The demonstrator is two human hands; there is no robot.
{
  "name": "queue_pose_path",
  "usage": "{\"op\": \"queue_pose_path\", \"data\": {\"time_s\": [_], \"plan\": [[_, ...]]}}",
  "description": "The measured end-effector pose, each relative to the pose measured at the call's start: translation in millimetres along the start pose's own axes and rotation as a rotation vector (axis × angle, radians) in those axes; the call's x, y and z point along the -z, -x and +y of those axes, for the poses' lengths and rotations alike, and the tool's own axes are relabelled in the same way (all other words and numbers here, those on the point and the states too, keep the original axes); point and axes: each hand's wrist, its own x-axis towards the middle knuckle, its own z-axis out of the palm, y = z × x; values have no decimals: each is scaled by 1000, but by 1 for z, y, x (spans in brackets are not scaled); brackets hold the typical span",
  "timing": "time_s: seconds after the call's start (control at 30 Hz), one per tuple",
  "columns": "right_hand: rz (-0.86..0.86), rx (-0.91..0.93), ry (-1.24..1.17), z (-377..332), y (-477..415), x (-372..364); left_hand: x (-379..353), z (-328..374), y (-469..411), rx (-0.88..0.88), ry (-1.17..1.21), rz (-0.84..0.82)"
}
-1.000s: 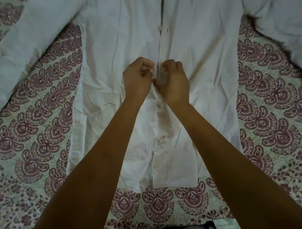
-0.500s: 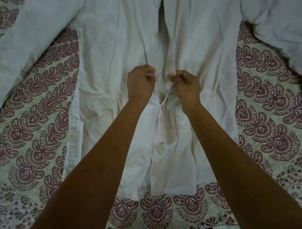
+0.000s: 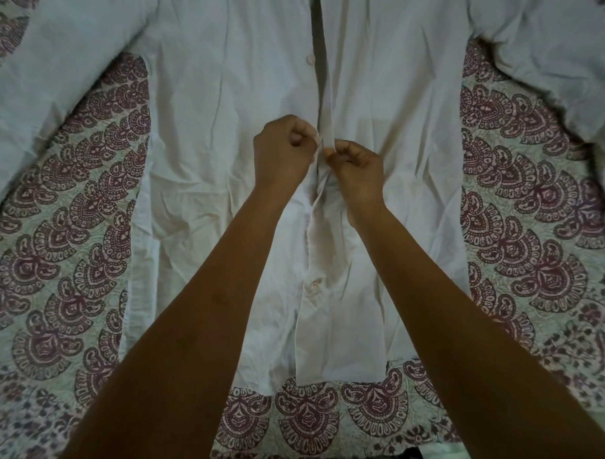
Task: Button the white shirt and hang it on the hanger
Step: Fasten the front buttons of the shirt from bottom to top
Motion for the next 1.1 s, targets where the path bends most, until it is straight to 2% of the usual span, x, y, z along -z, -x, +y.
{"op": "queue_pose_path", "data": {"time_s": [0.23, 0.4, 0.6, 0.9, 1.1], "plan": [[-22, 76, 6, 2, 7, -4, 6, 6, 9, 93, 155, -57], [-30, 103, -29, 1, 11, -4, 5, 5, 5, 141, 131, -20], [-64, 155, -58, 0, 17, -4, 5, 4, 4, 102, 54, -24], [-114, 116, -94, -5, 8, 4, 8, 4, 3, 173, 168, -27], [45, 280, 44, -4, 13, -5, 9, 7, 9, 245, 251, -64]]}}
